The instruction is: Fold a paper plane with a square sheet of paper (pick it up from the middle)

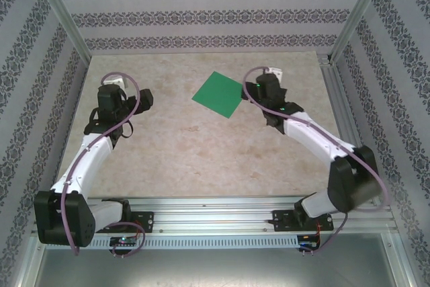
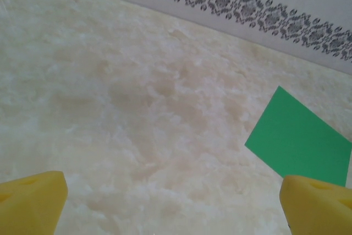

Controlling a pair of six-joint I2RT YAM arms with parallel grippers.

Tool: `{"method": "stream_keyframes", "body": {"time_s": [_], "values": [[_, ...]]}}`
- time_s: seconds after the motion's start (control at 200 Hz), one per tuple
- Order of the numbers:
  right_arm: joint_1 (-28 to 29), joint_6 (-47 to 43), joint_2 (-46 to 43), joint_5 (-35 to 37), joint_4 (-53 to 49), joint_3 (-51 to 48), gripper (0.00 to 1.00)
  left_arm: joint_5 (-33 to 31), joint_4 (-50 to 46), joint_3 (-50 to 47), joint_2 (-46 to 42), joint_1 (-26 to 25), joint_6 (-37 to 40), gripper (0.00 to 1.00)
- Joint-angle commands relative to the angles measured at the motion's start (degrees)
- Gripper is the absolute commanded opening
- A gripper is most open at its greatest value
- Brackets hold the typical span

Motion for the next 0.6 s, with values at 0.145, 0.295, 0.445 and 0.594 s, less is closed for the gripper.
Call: {"method": "stream_keyframes", "body": {"time_s": [0.145, 0.295, 0.445, 0.594], "values": [[5.24, 7.84, 23.51, -6.79, -11.98, 23.35, 0.91, 5.03, -6.34, 1.41, 1.97, -0.51, -3.9, 1.0], [5.44, 10.95, 34.63, -11.09, -15.23, 35.37, 0.83, 6.66, -6.95, 1.58, 2.49, -0.51, -3.7, 1.0], [5.62, 12.34, 43.6, -12.72, -19.23, 45.1, 0.8, 7.47, -7.05, 1.58, 2.67, -0.51, -3.64, 1.0], [6.04, 12.31, 50.16, -13.78, -23.06, 52.74, 0.79, 7.96, -7.04, 1.65, 3.63, -0.51, -3.78, 1.0]]}}
